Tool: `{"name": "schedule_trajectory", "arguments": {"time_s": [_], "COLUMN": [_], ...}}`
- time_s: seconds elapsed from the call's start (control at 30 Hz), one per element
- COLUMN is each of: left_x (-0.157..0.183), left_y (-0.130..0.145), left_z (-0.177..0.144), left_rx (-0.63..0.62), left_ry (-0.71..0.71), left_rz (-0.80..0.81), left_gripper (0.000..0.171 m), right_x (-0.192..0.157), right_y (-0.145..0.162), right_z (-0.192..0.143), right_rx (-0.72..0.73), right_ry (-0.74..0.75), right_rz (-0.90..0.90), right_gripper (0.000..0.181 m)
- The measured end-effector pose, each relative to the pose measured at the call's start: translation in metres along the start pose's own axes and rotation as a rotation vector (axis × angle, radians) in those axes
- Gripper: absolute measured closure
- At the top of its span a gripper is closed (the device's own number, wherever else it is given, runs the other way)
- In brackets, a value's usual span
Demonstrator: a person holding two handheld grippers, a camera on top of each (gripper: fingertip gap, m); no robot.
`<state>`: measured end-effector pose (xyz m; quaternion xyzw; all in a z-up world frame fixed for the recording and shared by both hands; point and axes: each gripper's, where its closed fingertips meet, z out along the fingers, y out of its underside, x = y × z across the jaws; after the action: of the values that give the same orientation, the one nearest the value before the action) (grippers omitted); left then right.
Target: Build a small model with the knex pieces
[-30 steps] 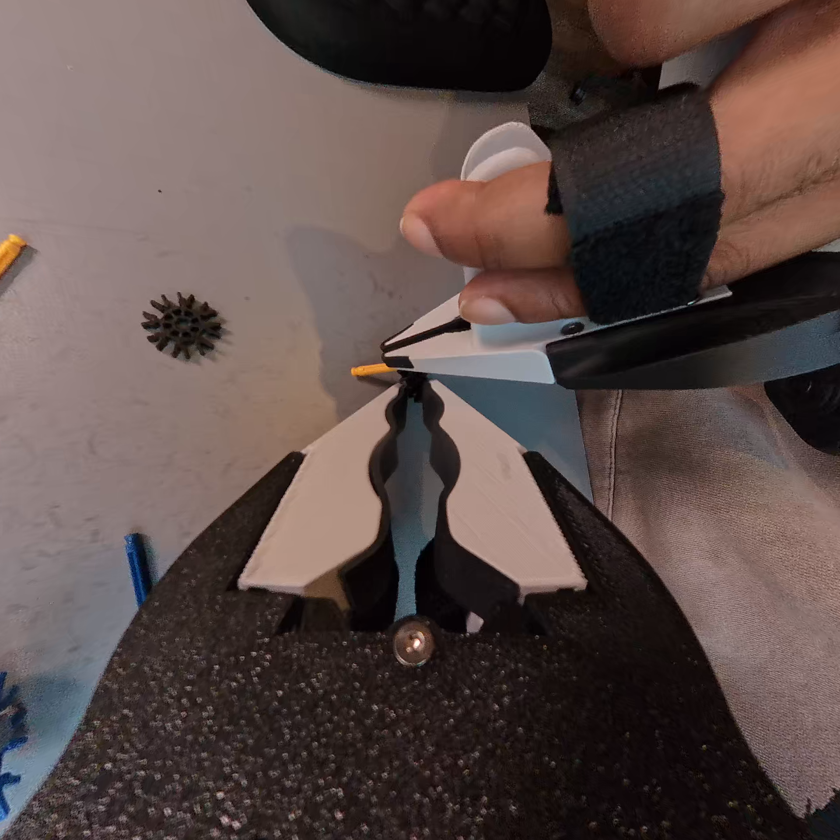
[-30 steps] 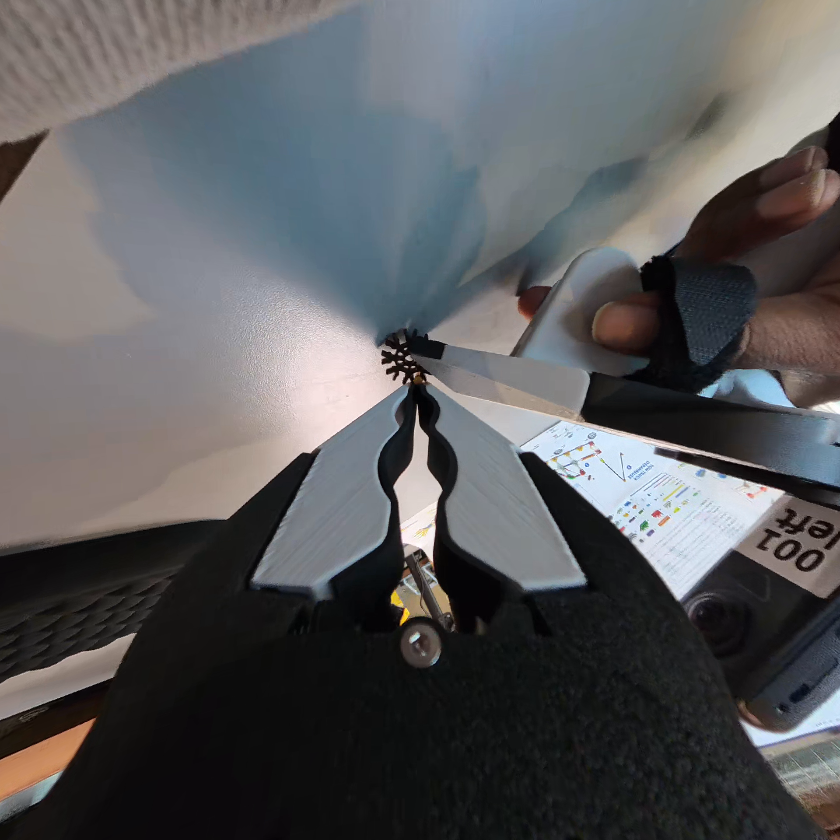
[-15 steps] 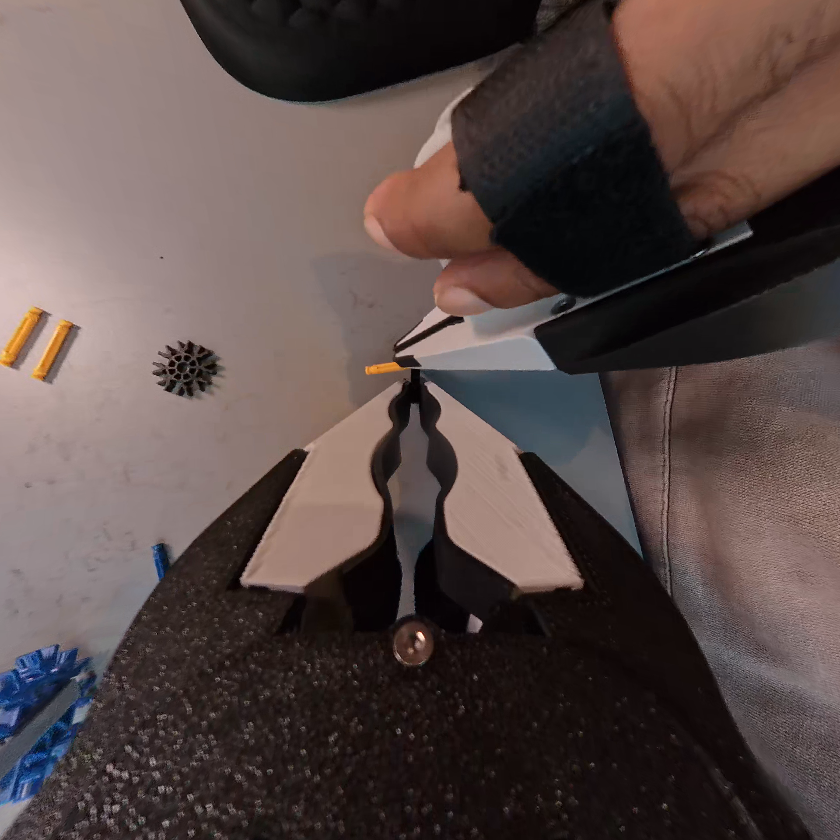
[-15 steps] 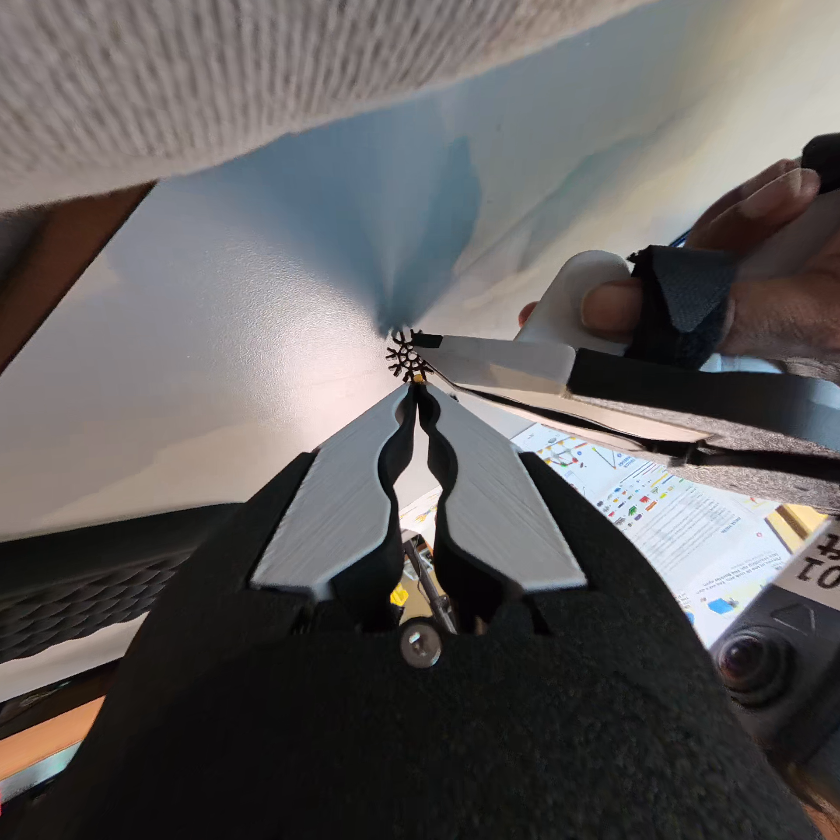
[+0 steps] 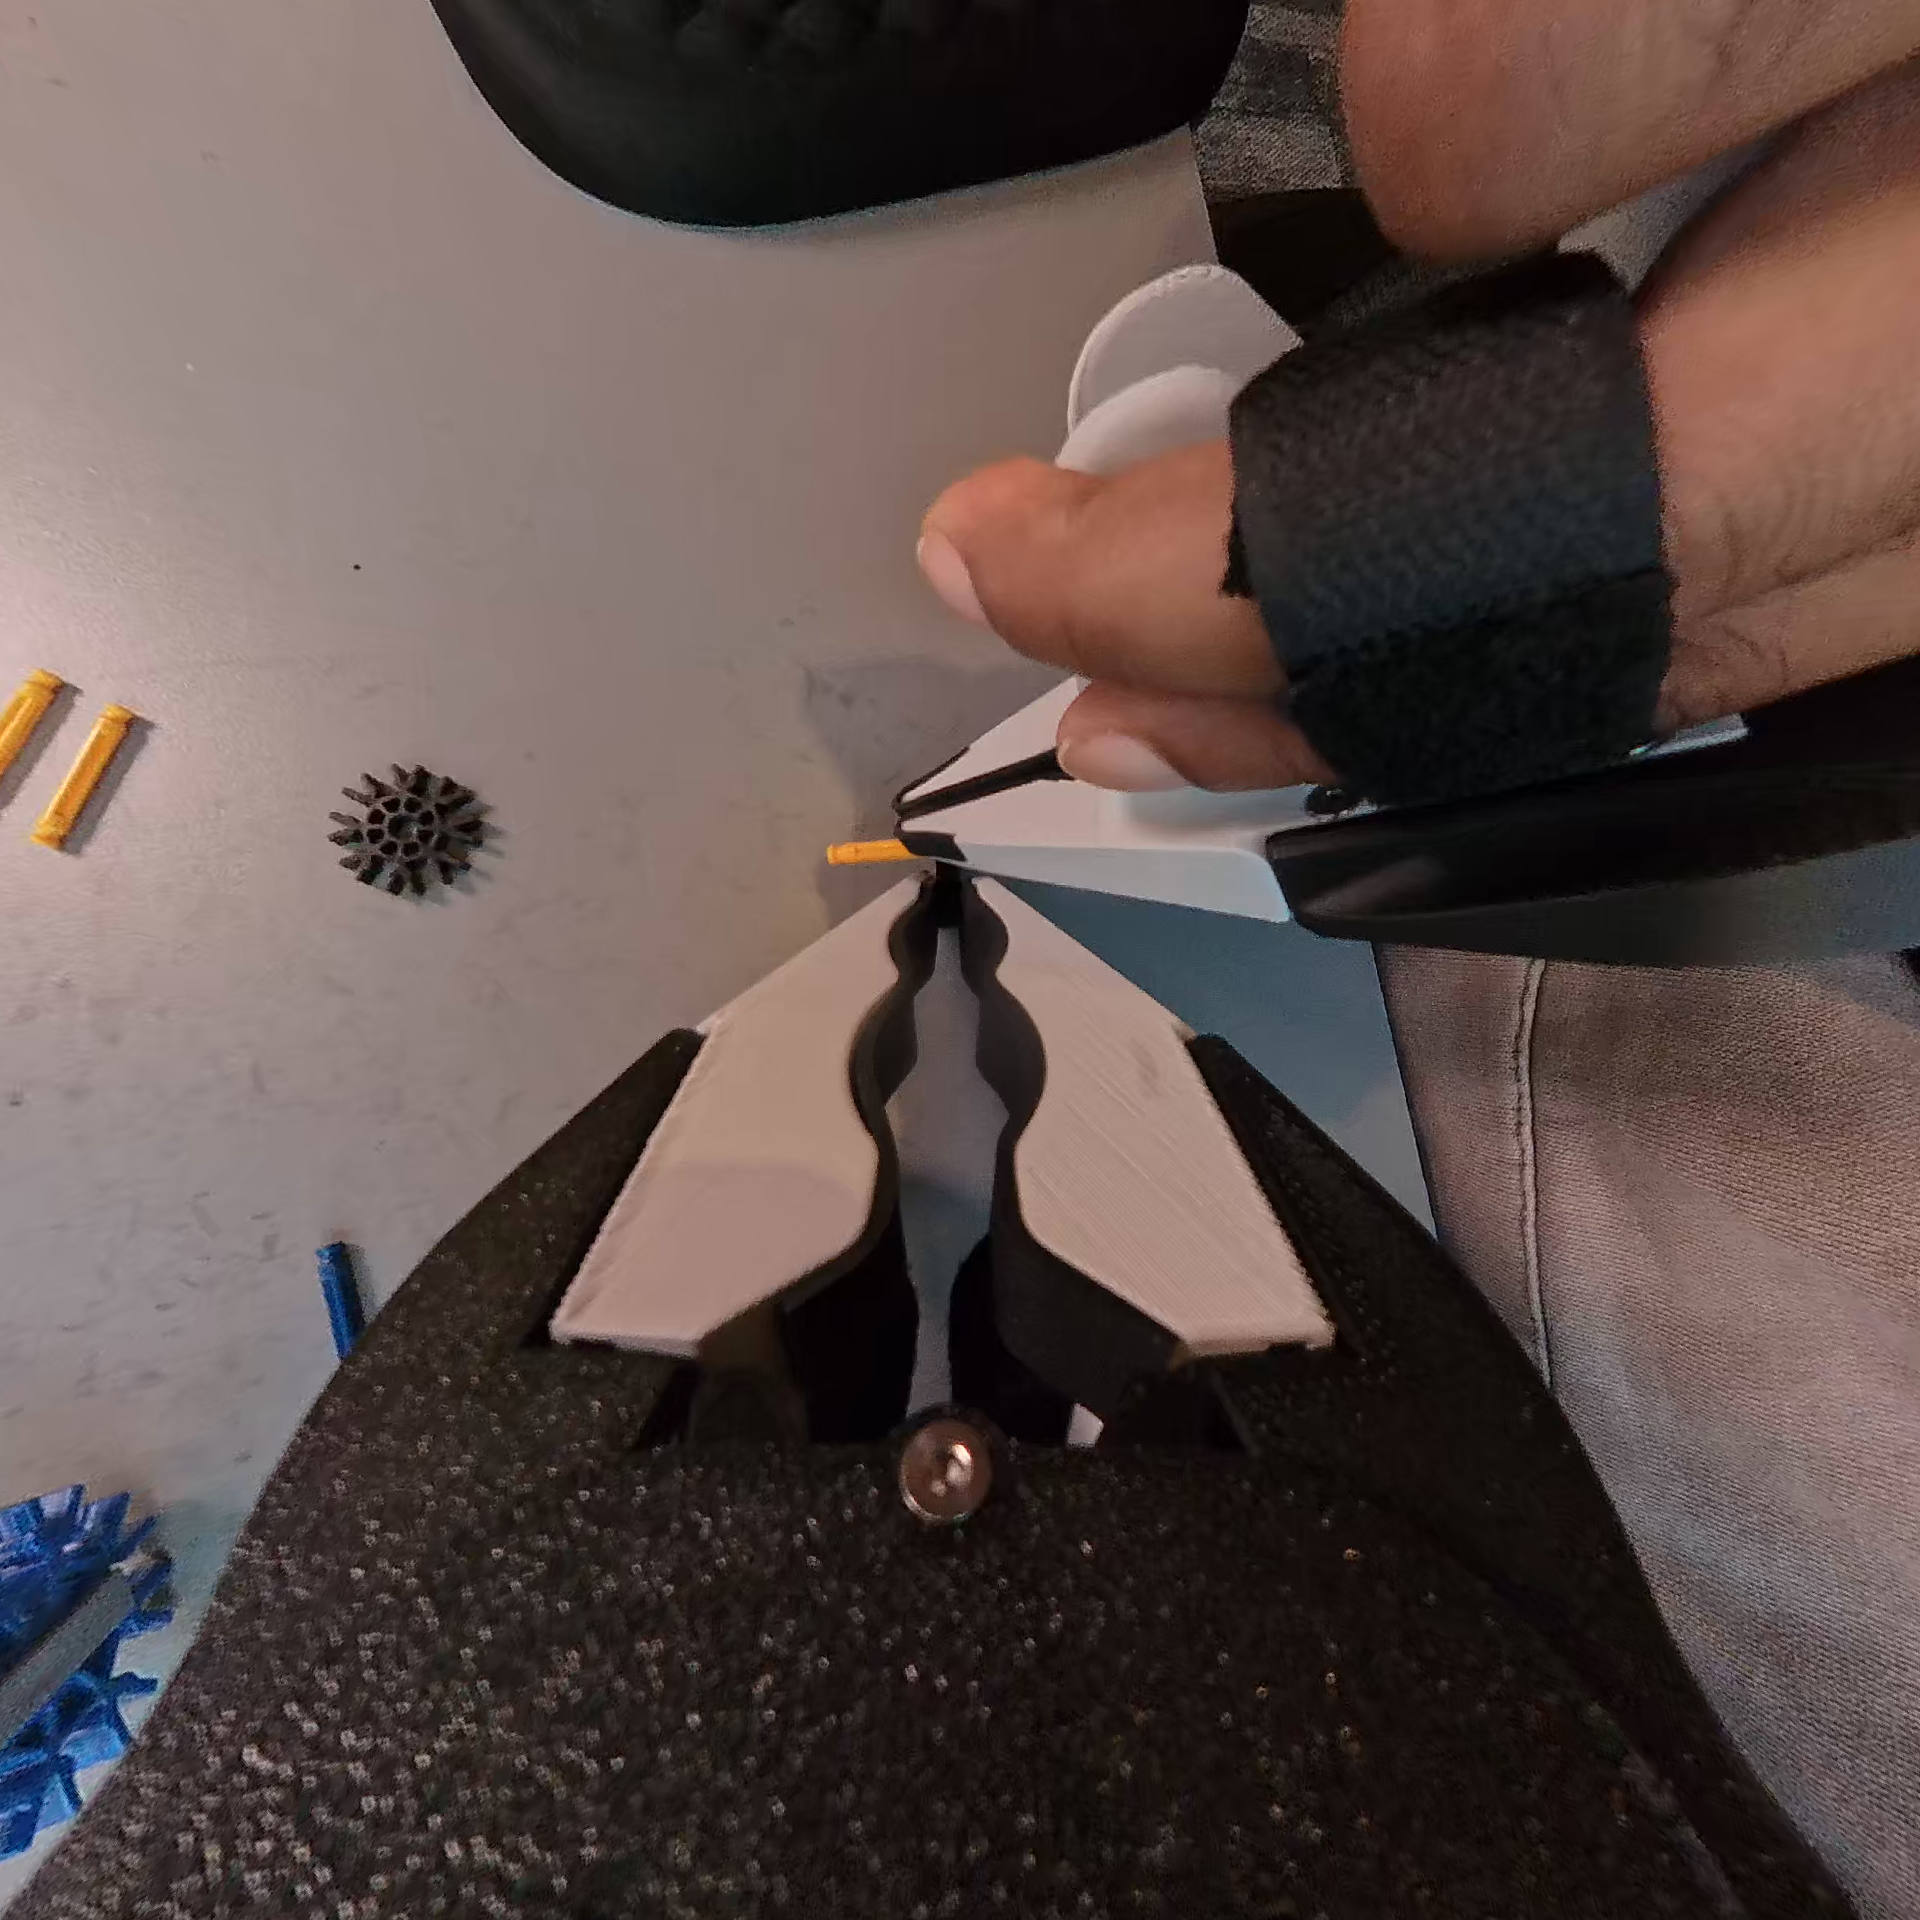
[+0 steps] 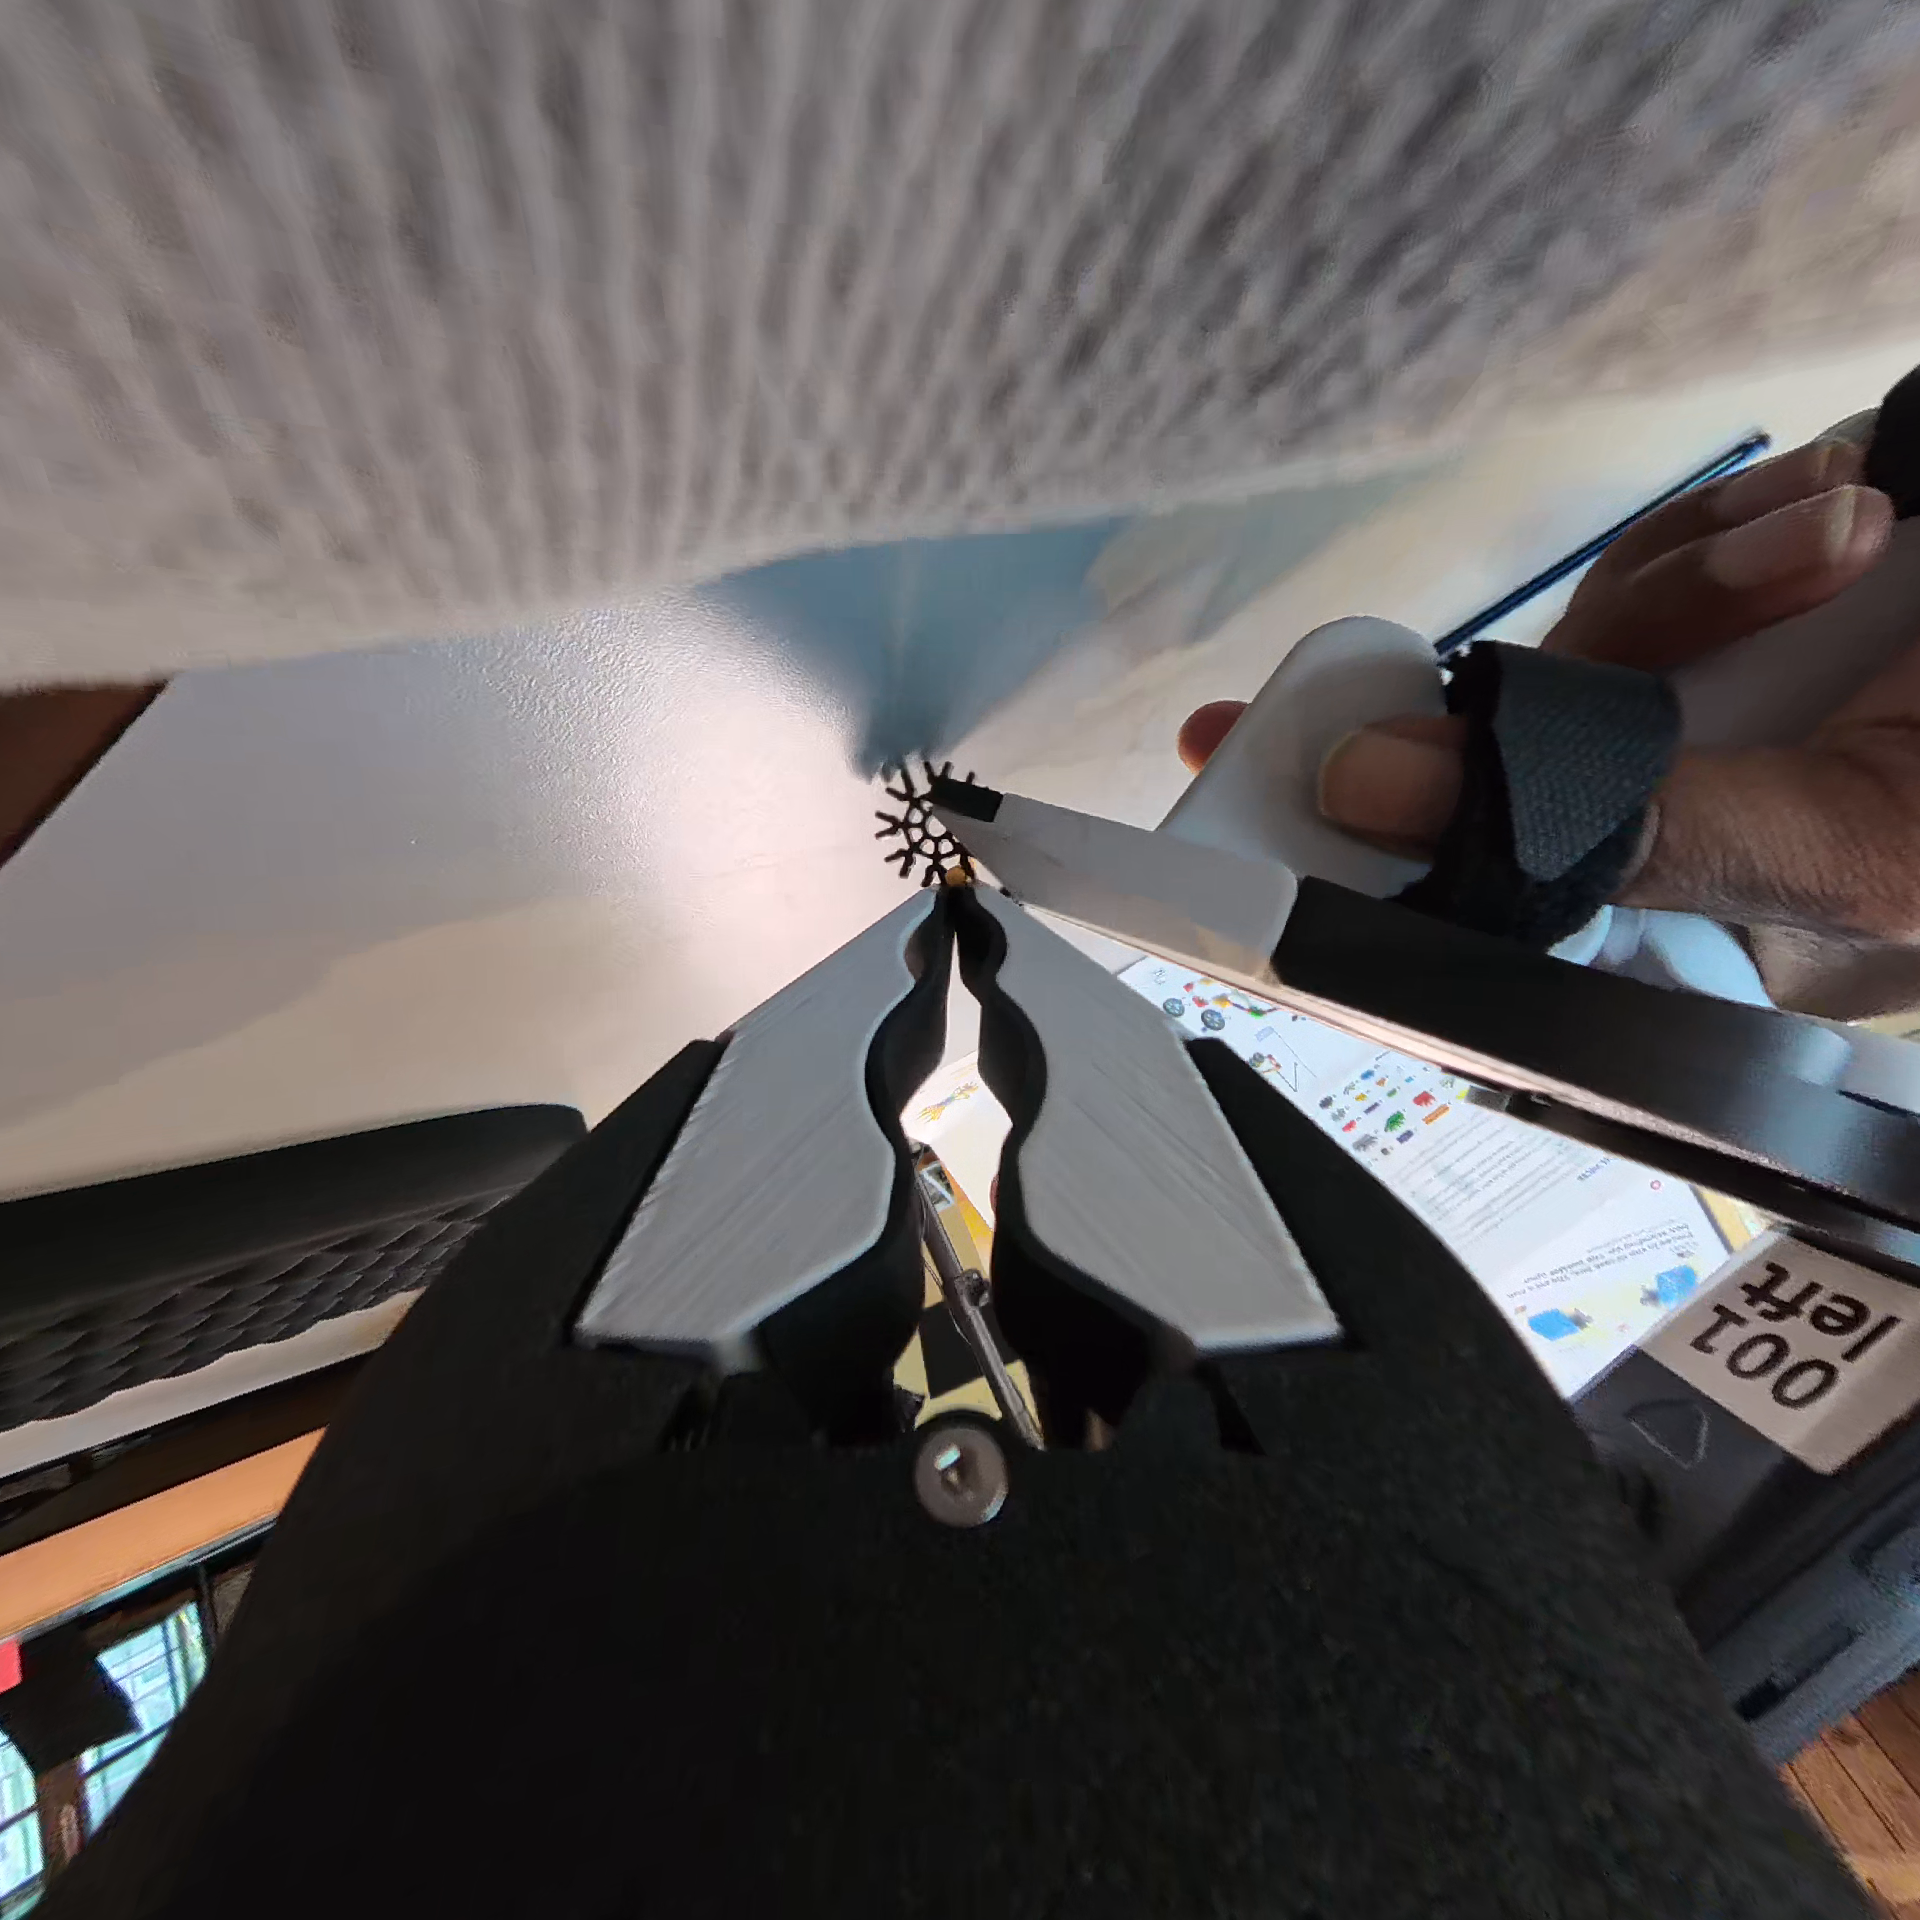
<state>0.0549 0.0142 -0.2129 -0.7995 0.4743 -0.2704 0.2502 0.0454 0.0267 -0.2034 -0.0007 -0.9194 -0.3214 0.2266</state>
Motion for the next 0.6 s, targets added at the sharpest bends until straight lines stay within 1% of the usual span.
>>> {"name": "schedule_trajectory", "arguments": {"time_s": [0.13,0.23,0.27,0.33,0.43,0.53,0.6], "left_x": [0.001,0.005,0.006,0.006,0.002,-0.001,-0.001], "left_y": [0.001,0.002,0.002,0.003,0.003,0.0,-0.005], "left_z": [0.0,0.0,0.0,0.0,-0.003,-0.008,-0.014], "left_rx": [-0.002,-0.004,0.0,0.015,0.045,0.082,0.122], "left_ry": [-0.007,0.004,0.008,0.02,0.046,0.086,0.122], "left_rz": [0.016,0.031,0.038,0.041,0.02,-0.008,-0.036], "left_gripper": [0.171,0.171,0.171,0.17,0.17,0.17,0.17], "right_x": [0.001,0.0,0.0,-0.002,-0.004,-0.001,0.006], "right_y": [-0.002,-0.001,-0.001,0.001,0.018,0.024,0.021], "right_z": [-0.001,-0.005,-0.005,-0.005,-0.004,-0.011,-0.021], "right_rx": [-0.019,0.008,0.034,0.107,0.201,0.363,0.503], "right_ry": [-0.006,-0.03,-0.039,-0.072,-0.089,-0.095,-0.063], "right_rz": [-0.023,0.051,0.129,0.352,0.661,0.978,1.133], "right_gripper": [0.181,0.181,0.181,0.181,0.173,0.163,0.155]}}
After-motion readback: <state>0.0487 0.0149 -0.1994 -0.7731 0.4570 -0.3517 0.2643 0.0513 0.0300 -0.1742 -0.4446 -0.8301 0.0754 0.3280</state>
